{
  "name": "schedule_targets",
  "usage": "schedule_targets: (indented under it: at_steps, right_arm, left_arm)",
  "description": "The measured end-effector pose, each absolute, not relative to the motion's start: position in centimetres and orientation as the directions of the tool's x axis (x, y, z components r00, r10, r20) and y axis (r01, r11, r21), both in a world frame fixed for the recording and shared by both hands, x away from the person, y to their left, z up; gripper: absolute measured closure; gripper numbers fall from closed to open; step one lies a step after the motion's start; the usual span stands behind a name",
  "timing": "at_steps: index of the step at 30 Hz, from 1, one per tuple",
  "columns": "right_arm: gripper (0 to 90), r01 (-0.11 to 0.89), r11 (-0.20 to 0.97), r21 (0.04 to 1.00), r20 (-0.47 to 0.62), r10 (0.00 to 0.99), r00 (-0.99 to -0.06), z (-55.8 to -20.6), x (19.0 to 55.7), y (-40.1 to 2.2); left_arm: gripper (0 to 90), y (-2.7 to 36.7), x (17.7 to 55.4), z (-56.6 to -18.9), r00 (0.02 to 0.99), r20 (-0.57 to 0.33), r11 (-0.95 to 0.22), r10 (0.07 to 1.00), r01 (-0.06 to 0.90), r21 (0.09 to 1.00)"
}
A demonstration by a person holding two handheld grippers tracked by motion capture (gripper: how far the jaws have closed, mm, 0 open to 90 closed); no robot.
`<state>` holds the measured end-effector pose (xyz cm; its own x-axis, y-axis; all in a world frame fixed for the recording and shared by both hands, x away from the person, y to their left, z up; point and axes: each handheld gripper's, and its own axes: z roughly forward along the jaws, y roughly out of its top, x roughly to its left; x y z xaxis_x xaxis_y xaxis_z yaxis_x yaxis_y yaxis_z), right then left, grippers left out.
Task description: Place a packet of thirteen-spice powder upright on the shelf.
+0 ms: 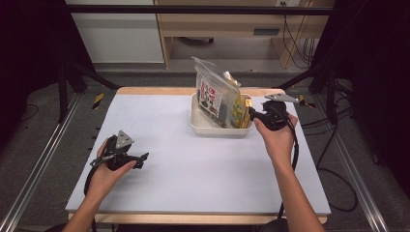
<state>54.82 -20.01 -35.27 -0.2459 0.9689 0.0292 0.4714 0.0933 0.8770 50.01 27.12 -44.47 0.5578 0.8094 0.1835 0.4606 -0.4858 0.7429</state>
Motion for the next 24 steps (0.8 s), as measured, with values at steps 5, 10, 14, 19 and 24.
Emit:
schedule_targets:
  at_steps: [5,10,14,19,24]
  right_arm:
    - [28.0,0.463,0.115,0.879,0.003,0.969,-0.248,-36.8,53.1,-19.9]
    - [20.0,0.458,0.13,0.879,-0.01,0.967,-0.256,-38.9,51.6,-20.1]
    - [14.1,0.476,0.164,0.864,-0.033,0.962,-0.271,-40.9,50.7,-20.3]
    - [11.6,0.516,0.164,0.841,-0.031,0.966,-0.257,-43.2,50.0,-21.4]
    - [10.6,0.544,0.173,0.821,-0.022,0.962,-0.272,-44.5,49.2,-22.4]
  left_arm:
    - [5.0,27.3,50.0,-44.4,0.556,0.18,-0.48,0.812,0.458,0.748]
    - [4.8,27.6,50.0,-44.4,0.548,0.171,-0.467,0.819,0.463,0.754]
    - [4.8,27.8,50.1,-44.5,0.544,0.17,-0.466,0.821,0.468,0.751]
    - [4.7,28.2,50.3,-44.6,0.534,0.162,-0.457,0.83,0.484,0.746]
    - [4.8,28.7,50.4,-44.6,0.526,0.151,-0.442,0.837,0.488,0.753]
